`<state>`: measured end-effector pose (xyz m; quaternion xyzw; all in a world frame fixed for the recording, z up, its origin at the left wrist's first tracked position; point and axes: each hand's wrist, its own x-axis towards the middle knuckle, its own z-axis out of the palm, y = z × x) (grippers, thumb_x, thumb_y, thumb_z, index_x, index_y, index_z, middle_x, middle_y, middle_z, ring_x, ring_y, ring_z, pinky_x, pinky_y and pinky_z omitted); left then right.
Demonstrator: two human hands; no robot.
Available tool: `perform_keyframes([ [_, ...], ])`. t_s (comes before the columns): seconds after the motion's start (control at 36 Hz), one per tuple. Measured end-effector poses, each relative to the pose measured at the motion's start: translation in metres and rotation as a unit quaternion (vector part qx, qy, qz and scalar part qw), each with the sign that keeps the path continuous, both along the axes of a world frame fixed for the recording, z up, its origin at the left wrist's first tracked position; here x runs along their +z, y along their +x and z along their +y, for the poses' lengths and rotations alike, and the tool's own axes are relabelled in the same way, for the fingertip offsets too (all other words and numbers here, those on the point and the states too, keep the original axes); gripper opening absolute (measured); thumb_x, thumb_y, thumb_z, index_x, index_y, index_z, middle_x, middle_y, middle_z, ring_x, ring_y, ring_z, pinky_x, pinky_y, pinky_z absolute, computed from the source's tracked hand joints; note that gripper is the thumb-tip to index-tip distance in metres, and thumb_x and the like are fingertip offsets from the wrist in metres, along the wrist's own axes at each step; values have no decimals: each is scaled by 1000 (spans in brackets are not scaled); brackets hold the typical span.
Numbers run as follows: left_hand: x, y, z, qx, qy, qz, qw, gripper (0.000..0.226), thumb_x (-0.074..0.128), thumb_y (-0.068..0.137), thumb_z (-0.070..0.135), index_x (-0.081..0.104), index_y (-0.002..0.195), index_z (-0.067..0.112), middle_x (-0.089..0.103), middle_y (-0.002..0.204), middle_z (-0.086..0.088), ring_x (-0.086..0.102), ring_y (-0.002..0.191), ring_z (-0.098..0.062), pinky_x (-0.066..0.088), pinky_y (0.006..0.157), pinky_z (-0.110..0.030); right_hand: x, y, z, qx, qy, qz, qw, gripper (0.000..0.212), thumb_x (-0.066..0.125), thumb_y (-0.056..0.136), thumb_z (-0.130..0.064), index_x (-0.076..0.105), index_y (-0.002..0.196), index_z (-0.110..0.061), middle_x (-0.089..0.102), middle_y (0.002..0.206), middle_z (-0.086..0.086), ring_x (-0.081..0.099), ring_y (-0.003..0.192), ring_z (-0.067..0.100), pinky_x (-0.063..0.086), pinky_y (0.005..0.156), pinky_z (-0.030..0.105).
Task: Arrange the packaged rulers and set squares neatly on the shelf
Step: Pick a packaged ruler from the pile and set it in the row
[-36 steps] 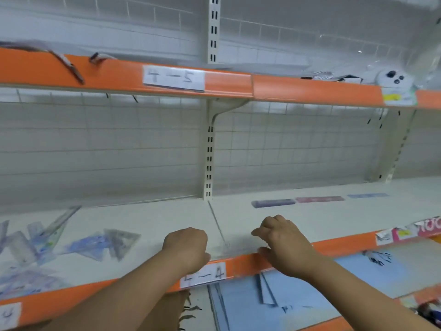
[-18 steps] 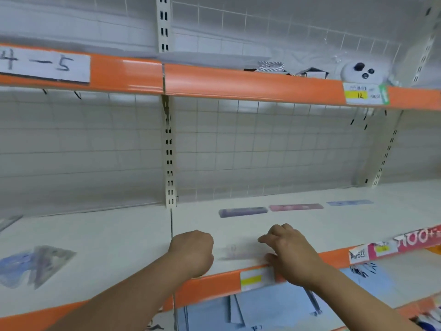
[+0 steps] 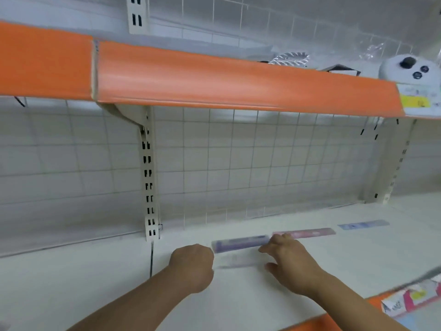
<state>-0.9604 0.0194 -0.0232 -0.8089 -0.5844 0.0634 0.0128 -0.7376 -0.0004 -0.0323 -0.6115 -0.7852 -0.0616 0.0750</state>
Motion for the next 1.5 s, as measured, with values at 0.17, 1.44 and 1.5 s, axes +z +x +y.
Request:
perform_keyframes([
  [0.17,-4,0,12,31,-18,-2,999,26,43,98,31,59,108,11,61,114,-6,59,105,-25,43,79,-30,-4,1,44,30,4,14,999,35,51,89,-20,59,122,-25,56,115,0,45,109,21,38,86,28],
  [1.44,-3,54,-2,253,-7,18,967,22,44,94,26,59,104,13,61,115,-4,60,106,-24,40,72,-27,-4,-2,107,231,-59,60,969,37,48,94,-37,56,126,-20,49,124,3,41,117,23,38,98,31],
  [1.5,-2,53,-7,261,-3,16,965,19,44,94,25,58,100,14,62,114,-5,60,105,-25,38,71,-26,1,-11,101,252,-50,74,964,36,47,95,-36,57,126,-22,49,125,2,40,119,23,36,99,30],
])
